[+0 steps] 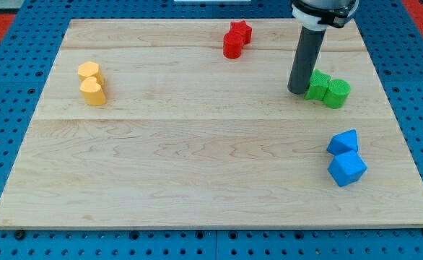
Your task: Move the red blocks to the centre of the board
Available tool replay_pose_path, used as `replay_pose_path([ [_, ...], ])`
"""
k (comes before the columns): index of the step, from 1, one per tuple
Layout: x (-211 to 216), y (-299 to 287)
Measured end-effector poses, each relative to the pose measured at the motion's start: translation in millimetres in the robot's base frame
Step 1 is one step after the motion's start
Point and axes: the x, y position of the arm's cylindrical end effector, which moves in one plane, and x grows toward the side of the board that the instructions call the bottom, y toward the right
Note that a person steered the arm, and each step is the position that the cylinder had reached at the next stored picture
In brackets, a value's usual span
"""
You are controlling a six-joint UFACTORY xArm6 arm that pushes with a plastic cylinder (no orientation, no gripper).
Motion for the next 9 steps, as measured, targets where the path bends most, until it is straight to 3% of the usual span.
replay_pose_path([
  [1,0,-50],
  [4,-1,-53],
  [7,-179,-37],
  [8,-190,-75],
  [9,-153,-97],
])
